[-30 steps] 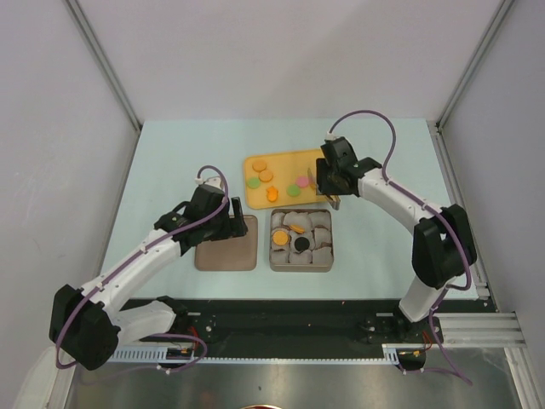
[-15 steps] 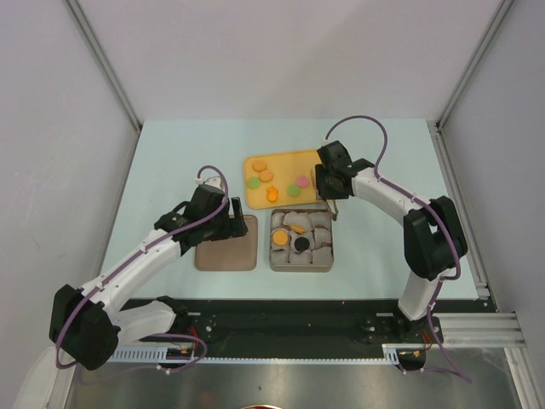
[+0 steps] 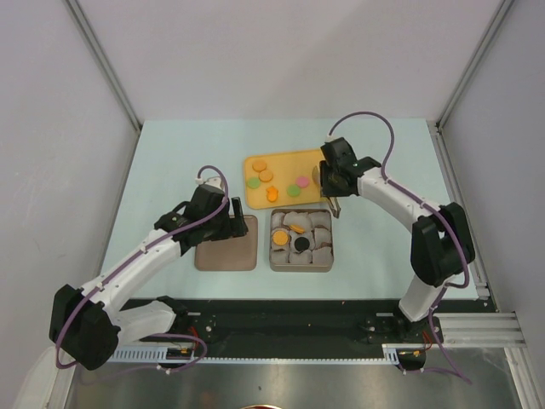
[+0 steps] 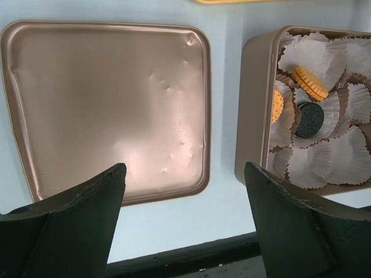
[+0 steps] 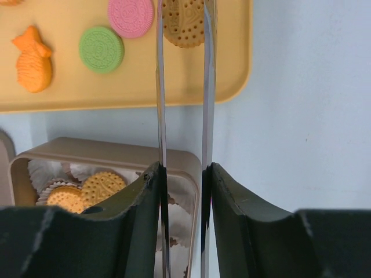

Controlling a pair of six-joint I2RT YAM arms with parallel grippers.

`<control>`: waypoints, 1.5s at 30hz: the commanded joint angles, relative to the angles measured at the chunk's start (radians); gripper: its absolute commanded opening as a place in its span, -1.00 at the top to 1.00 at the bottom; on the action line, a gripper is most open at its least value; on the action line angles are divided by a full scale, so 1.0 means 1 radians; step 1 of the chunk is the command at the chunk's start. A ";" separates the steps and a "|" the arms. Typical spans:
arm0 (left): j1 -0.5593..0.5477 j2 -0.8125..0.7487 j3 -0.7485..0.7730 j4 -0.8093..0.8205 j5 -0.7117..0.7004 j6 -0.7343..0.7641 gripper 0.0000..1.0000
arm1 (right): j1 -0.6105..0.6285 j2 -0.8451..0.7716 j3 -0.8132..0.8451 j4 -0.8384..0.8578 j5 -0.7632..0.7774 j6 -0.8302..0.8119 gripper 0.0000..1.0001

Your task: Pack the cookies

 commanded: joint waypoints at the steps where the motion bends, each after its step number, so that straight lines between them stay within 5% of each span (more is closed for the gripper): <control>1: 0.007 -0.004 0.001 0.030 0.017 0.010 -0.75 | -0.004 -0.098 0.063 -0.015 0.008 -0.007 0.41; 10: 0.007 -0.010 0.000 0.025 0.010 0.012 -0.75 | 0.059 -0.228 0.079 -0.144 0.044 -0.015 0.42; 30: 0.008 -0.007 0.001 0.033 0.010 0.004 -0.75 | 0.332 -0.600 -0.205 -0.378 0.186 0.174 0.40; 45: 0.007 0.000 0.001 0.033 0.014 0.004 -0.76 | 0.494 -0.628 -0.286 -0.401 0.219 0.318 0.39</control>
